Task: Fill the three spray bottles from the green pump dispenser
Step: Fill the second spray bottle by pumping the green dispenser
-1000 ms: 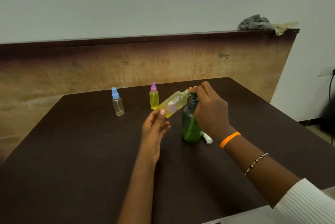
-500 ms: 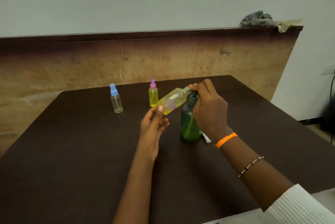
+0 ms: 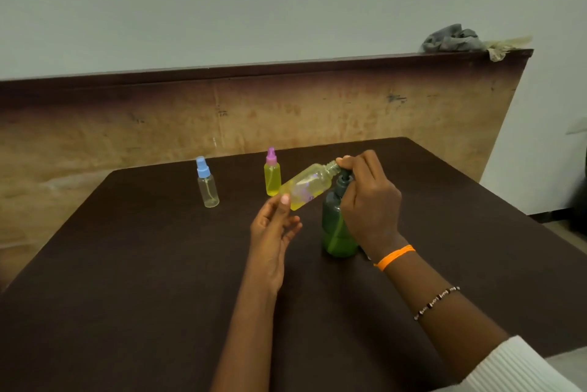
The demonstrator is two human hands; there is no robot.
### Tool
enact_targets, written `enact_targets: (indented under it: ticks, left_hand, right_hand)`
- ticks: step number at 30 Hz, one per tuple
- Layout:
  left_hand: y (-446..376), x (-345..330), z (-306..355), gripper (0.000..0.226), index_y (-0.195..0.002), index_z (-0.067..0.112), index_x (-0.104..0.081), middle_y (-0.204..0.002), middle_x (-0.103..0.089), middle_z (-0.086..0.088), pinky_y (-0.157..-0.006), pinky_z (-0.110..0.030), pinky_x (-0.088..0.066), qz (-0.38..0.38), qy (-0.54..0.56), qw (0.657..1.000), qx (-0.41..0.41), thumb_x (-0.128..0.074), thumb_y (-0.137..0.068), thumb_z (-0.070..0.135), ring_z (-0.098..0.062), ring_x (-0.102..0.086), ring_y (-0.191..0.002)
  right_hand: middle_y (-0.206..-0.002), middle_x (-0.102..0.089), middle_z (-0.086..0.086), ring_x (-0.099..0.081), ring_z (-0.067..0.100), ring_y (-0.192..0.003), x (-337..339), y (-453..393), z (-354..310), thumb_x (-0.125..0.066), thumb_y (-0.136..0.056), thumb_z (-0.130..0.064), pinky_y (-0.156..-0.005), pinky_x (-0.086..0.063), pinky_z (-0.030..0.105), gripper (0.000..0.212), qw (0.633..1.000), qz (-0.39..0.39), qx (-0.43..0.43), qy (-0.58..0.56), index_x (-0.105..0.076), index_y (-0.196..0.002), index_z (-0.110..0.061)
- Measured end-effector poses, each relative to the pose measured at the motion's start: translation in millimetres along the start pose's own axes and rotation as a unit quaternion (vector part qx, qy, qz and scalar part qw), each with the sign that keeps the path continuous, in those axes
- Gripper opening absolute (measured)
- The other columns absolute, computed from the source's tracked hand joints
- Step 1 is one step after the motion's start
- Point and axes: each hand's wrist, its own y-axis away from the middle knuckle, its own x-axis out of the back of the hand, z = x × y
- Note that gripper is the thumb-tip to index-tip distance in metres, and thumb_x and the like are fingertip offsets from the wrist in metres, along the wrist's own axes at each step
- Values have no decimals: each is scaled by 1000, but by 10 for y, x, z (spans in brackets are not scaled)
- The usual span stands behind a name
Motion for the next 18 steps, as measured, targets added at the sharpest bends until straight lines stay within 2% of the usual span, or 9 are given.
enact_targets:
  ticks: [4, 7, 11, 15, 18]
  left_hand:
    - [28, -18, -3, 36, -101, 20, -63, -90, -63, 3, -70, -20, -53, -9, -10, 1000, -1, -62, -70, 37, -6, -57, -72]
    - [20, -21, 0, 36, -100, 20, -63, -89, -63, 3, -69, -20, -54, -9, -8, 1000, 0, -62, -69, 37, -6, -58, -72]
    - [-4, -15, -3, 35, -101, 21, -64, -90, -64, 4, -71, -21, -53, -10, -4, 1000, -1, -62, -70, 38, -6, -58, -73]
    - [-6, -8, 3, 33, -100, 22, -64, -90, -63, 3, -72, -22, -54, 7, 2, 1000, 3, -61, -71, 37, -7, -57, -75]
    - [12, -29, -1, 34, -100, 21, -63, -89, -62, 2, -69, -22, -52, 2, -5, 1000, 5, -61, -70, 37, -7, -57, -73]
  right_hand:
    - [-81, -62, 5, -56, 26, -51, 145, -170, 11, -37, -78, -9, -40, -30, 21, 30, 998, -30, 36, 44, -67, -80, -8]
    - [-82, -63, 4, -60, 28, -59, 142, -224, 22, -42, -76, -4, -44, -36, 25, 26, 999, -39, 13, 23, -67, -80, -8]
    - [-92, -64, 8, -67, 26, -73, 28, 31, 43, -34, -82, -4, -45, -51, 30, 38, 1000, 12, 20, -12, -69, -96, -3]
    - [-89, -62, 9, -63, 29, -62, 28, -10, 1, -33, -83, -7, -39, -48, 35, 36, 1000, -8, 8, 1, -68, -93, -4]
    - [-85, -63, 4, -60, 28, -59, 158, -133, -1, -35, -80, -12, -40, -44, 30, 35, 999, -37, 22, 27, -69, -86, -8]
